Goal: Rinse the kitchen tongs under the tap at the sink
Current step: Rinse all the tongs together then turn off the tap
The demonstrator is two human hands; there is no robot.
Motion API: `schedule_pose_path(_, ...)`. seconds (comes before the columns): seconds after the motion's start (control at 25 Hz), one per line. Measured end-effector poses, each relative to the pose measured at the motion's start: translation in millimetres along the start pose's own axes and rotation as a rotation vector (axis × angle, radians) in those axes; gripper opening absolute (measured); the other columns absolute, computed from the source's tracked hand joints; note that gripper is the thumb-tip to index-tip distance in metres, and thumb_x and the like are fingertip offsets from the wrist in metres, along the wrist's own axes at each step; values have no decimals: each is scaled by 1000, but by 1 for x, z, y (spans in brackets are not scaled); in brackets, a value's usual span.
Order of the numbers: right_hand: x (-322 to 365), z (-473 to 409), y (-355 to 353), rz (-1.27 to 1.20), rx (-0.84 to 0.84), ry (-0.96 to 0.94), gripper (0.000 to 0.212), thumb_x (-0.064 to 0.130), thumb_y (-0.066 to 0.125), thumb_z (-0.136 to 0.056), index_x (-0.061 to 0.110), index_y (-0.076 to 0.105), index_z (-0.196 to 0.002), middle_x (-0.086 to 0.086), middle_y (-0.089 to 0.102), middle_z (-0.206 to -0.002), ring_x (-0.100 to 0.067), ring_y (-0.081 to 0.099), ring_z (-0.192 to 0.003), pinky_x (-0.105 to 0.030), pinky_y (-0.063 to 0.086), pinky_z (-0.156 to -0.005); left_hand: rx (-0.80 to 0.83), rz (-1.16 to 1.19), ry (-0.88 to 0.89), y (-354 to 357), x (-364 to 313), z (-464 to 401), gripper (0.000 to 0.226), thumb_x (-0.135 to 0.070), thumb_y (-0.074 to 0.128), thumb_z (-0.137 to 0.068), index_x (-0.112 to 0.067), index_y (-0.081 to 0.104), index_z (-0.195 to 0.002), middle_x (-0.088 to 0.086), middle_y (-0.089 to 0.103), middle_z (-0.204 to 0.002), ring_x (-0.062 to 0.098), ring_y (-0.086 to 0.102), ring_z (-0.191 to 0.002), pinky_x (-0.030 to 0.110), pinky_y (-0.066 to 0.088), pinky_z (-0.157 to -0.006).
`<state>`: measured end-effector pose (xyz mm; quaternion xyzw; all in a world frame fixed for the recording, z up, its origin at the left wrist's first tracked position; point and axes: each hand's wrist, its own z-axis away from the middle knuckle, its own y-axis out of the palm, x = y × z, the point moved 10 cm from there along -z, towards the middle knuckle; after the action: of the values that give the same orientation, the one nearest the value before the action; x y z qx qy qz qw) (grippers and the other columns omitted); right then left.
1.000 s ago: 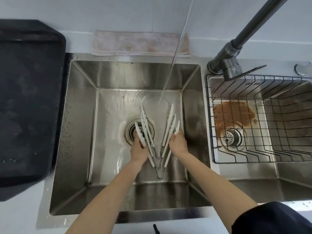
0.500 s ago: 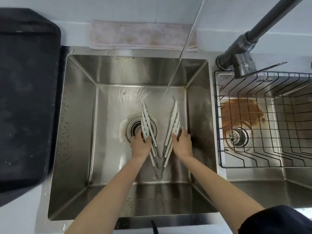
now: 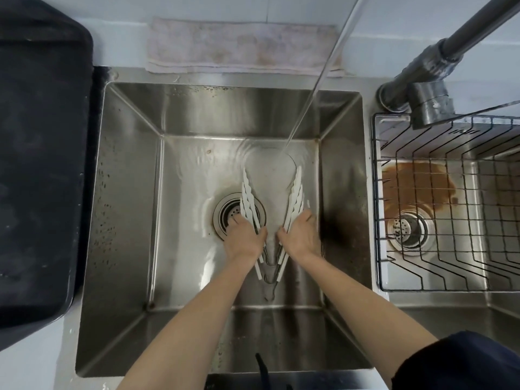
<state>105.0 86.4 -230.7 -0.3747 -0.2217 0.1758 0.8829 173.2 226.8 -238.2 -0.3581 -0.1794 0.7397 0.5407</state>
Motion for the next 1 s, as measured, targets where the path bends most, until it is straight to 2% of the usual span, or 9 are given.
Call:
schedule_pose_path(0.2, 12, 6, -6, -201, 49, -48, 56, 28, 62, -78, 2, 32, -118, -19, 51, -117, -37, 58, -97, -40, 49, -73, -8, 313, -100, -6, 9, -1, 54, -20, 59, -80, 8, 42, -122, 22, 51, -120, 33, 50, -110, 38, 44, -88)
schedule_pose_path(0.28, 22, 10, -18, -311, 50, -75, 55, 27, 61, -78, 4, 31, -118, -12, 57, -99, -33, 59, -92, -40, 51, -74, 16, 550, -147, -15, 10, 0, 38, -18, 59, -79, 4, 52, -109, 14, 59, -96, 28, 58, -89, 32, 46, -70)
schedule_pose_path(0.36, 30, 12, -31, -419, 46, -88, 55, 25, 61, -77, 6, 32, -120, -2, 54, -80, -26, 58, -83, -33, 47, -67, 41, 742, -122, -28, 1, 4, 9, -14, 56, -78, -7, 58, -83, 6, 58, -70, 23, 58, -68, 21, 46, -53)
schedule_pose_path(0.44, 43, 15, -49, -538, 52, -128, 57, 23, 64, -76, 9, 33, -122, 1, 55, -85, -19, 57, -82, -28, 43, -62, 33, 837, -51, -48, -15, 11, 8, -10, 54, -78, -17, 56, -73, 2, 59, -64, 16, 58, -60, 14, 44, -42)
schedule_pose_path(0.56, 64, 17, -80, -662, 85, -192, 54, 25, 66, -78, 13, 34, -121, -1, 58, -100, -12, 56, -82, -21, 40, -61, 13, 948, 10, -77, -36, 18, 17, -12, 52, -79, -13, 55, -96, 3, 62, -73, 15, 59, -63, 21, 48, -52)
schedule_pose_path(0.72, 88, 21, -122, -876, 111, -236, 39, 22, 69, -78, 11, 50, -109, -1, 65, -89, -3, 62, -69, -16, 45, -56, -7, 1011, 113, -114, -61, 23, 8, -11, 49, -78, -12, 48, -86, 1, 49, -58, 16, 51, -58, 32, 45, -66)
schedule_pose_path(0.8, 99, 23, -139, -933, 102, -284, 32, 16, 68, -76, 13, 53, -105, -8, 65, -88, -9, 65, -73, -22, 53, -65, -16, 982, 214, -131, -78, 30, 4, -11, 49, -78, -12, 51, -82, 1, 51, -62, 17, 51, -61, 33, 45, -66)
schedule_pose_path(0.88, 109, 26, -150, -1020, 120, -325, 31, 11, 68, -74, 21, 50, -97, -8, 61, -85, -19, 62, -76, -36, 54, -77, -32, 985, 278, -143, -87, 35, 15, -10, 50, -79, -7, 57, -92, 6, 56, -72, 19, 54, -69, 36, 47, -70)
schedule_pose_path(1.0, 127, 31, -162, -1141, 239, -425, 30, 16, 68, -78, 27, 49, -99, 5, 67, -70, -13, 63, -69, -34, 52, -73, -55, 1031, 327, -157, -90, 39, 8, -4, 48, -79, -10, 54, -79, 1, 52, -58, 17, 48, -58, 30, 41, -58)
